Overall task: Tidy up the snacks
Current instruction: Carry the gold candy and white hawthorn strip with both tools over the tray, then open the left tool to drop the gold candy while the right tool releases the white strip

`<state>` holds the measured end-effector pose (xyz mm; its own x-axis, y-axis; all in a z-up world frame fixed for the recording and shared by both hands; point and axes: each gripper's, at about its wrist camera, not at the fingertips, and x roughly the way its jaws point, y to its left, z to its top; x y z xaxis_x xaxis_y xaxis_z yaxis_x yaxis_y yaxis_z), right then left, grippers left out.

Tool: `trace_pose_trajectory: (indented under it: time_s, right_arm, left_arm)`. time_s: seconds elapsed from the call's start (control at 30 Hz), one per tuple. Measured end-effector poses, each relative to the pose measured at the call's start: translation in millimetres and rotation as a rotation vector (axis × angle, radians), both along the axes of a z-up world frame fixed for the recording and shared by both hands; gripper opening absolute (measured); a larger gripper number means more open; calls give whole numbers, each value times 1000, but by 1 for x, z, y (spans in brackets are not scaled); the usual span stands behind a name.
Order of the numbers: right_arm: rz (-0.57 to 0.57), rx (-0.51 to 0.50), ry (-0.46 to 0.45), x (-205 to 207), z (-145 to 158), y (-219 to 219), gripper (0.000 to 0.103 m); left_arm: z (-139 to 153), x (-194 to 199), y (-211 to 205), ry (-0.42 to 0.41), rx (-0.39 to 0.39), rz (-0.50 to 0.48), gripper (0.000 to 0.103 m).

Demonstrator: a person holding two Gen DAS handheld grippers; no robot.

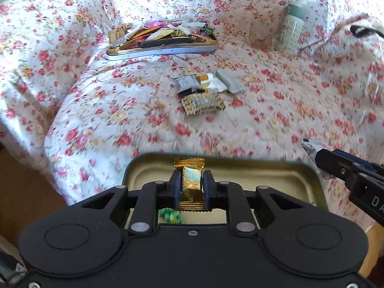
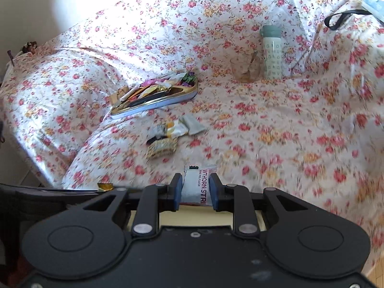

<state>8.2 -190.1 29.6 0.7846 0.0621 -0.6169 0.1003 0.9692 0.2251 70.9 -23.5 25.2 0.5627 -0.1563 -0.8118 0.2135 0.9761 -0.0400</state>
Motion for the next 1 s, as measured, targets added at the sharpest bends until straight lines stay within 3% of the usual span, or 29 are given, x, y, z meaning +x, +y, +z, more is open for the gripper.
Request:
trace_pose_trajectory:
  time_s: [0.3,0.57,1.0]
  right_arm:
    - [-10,-15,-6,-49,0,10,26]
    - [-57,-29,3,-81,0,6,26]
    - [-60,-32,72,-85,-17,5,26]
  left_arm:
    - [-4,-42,11,-25,46,72,26]
    - [-9,-64,32,-33,40,150,26]
    - [-24,-65,50,-9,40,197,34]
